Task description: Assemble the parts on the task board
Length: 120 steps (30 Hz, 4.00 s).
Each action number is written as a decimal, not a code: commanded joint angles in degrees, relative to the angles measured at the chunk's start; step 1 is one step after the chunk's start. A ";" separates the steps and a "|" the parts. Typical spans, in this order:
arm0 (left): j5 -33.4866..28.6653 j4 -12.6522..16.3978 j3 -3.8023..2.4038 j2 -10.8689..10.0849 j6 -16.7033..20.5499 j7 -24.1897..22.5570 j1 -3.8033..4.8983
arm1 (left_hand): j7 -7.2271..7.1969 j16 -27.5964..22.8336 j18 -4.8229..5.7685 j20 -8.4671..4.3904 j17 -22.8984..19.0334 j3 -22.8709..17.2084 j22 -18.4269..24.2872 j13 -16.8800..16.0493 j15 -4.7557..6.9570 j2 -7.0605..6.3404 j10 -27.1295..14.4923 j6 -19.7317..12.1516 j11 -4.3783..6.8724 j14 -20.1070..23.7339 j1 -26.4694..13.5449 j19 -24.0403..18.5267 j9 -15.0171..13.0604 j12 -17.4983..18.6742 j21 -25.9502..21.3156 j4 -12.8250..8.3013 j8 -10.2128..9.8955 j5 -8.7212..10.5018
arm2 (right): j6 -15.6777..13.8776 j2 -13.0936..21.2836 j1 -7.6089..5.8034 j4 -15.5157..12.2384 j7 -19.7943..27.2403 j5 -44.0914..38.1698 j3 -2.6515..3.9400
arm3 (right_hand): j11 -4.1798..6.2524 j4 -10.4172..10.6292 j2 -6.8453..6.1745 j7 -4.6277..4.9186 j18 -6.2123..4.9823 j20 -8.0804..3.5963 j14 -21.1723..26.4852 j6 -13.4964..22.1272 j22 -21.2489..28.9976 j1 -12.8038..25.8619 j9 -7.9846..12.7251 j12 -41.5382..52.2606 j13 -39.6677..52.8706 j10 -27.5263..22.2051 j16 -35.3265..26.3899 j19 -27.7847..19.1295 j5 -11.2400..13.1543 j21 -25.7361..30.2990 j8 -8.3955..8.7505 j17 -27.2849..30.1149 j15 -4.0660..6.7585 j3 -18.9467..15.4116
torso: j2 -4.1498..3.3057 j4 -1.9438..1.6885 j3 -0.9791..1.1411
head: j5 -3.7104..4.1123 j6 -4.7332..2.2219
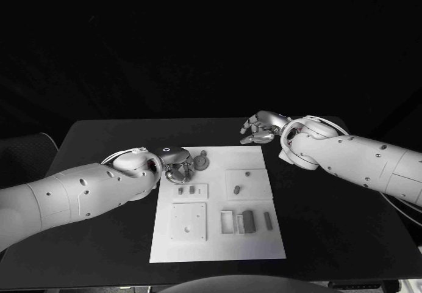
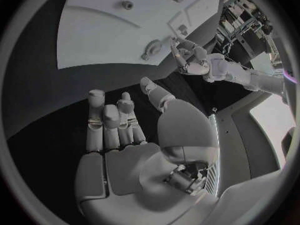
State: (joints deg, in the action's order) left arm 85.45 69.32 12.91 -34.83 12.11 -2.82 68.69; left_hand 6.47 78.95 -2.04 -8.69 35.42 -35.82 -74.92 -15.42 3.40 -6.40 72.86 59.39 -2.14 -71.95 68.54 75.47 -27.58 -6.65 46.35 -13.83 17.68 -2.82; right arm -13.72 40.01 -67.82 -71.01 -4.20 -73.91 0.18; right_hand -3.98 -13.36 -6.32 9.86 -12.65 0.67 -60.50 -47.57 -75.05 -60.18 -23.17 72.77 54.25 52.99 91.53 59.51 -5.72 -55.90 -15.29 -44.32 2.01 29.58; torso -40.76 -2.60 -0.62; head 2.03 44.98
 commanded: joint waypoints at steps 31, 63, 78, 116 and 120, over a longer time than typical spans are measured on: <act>1.64 -1.21 0.58 0.14 0.24 -0.54 -0.33 | -0.12 -0.38 -7.96 -0.41 -0.33 -0.29 -0.92 -0.43 0.42 0.24 1.78 0.78 -0.46 0.82 0.46 -0.66 -0.11 0.27 -0.34 -0.55 0.47 -0.29 | 0.64 0.06 0.08 0.03 0.29 0.04 0.02 | 0.11 0.41 -0.04 0.39 -2.35 -0.21 -0.17 0.03 -0.55 0.54 0.09 0.38 -0.17 -0.50 -0.21 -0.04 -0.22 0.21 0.03 -0.08 0.14 -0.03 | -0.02 -0.04 -0.05 | 0.18 0.21; 0.84 -1.42 0.60 0.20 -0.56 0.59 -0.32 | 0.29 -0.73 -8.09 -0.28 -0.60 3.14 -0.91 -0.84 -0.14 -3.82 -0.07 -4.00 -1.09 2.16 -2.27 -1.31 1.03 1.80 -0.88 -0.57 -2.14 -0.29 | 0.60 0.10 0.09 -0.01 0.26 0.04 0.02 | 0.10 0.44 -0.04 0.40 -2.35 -0.21 -0.16 0.05 -0.55 0.57 0.11 0.42 -0.23 -0.51 -0.23 -0.04 -0.22 0.22 0.03 -0.08 0.13 -0.04 | 0.00 0.01 0.01 | 0.09 0.33; 0.70 -1.66 0.60 0.26 0.56 0.36 -0.32 | 0.23 -0.81 -8.22 -0.17 -0.71 3.68 -0.87 -1.24 -0.15 -3.82 -0.01 -5.04 -1.09 2.51 -2.25 -1.50 1.25 1.72 -1.10 -0.56 -2.57 -0.31 | 0.78 0.10 0.09 0.02 0.20 0.04 0.02 | 0.10 0.44 -0.04 0.40 -2.35 -0.21 -0.16 0.07 -0.54 0.57 0.12 0.43 -0.26 -0.52 -0.23 -0.05 -0.22 0.22 0.03 -0.08 0.13 -0.03 | 0.00 -0.04 -0.04 | 0.15 0.12; -23.59 -1.84 -4.67 -7.82 5.46 -1.38 3.46 | 1.89 -6.33 -7.24 1.32 -3.80 1.27 0.96 -3.11 -1.05 -4.60 -2.08 -5.44 -1.96 6.59 -0.10 -5.57 0.97 2.30 -6.01 0.74 -1.71 -0.32 | -0.85 3.14 0.75 -3.81 3.34 -0.43 -0.28 | -0.02 -2.12 -0.24 0.48 -2.20 1.77 3.05 0.51 1.55 -0.92 0.13 -12.96 -10.37 -3.56 -8.61 -4.27 -0.20 4.92 -0.07 3.86 0.08 1.61 | 0.06 -0.03 0.03 | 1.06 -1.38; -32.64 0.81 -4.78 -10.23 7.42 -2.01 4.40 | 2.37 -10.43 -6.34 1.77 -5.67 1.12 3.07 -3.41 -1.26 -4.74 -2.28 -6.12 -2.13 7.72 -0.75 -7.25 0.96 2.32 -9.54 1.23 -1.81 -0.31 | -1.08 5.45 1.22 -7.12 4.43 -2.51 -0.80 | -1.64 -3.13 0.00 1.12 -2.35 2.50 2.47 0.30 2.26 -2.69 -0.16 -30.63 -23.11 -5.22 -11.34 -4.58 -0.30 6.13 -0.62 5.46 -1.17 2.71 | 0.10 -0.06 0.03 | 1.14 -1.66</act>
State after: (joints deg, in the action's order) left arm 66.21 69.10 8.13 -44.69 16.32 -3.25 72.97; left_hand 8.79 68.98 -1.84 -6.76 29.95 -34.61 -72.11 -18.79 2.15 -11.10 70.77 53.52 -4.15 -64.57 68.21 68.56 -26.66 -4.37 37.21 -12.74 15.98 -3.05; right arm -14.32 45.01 -66.69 -77.19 -2.22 -74.27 -0.56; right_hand -4.19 -16.25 -6.48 10.32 -13.36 2.87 -57.82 -47.05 -72.87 -62.37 -23.26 44.34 32.69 49.22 80.48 54.73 -5.72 -49.92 -15.63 -39.01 1.16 32.15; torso -40.70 -2.61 -0.59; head 3.07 43.55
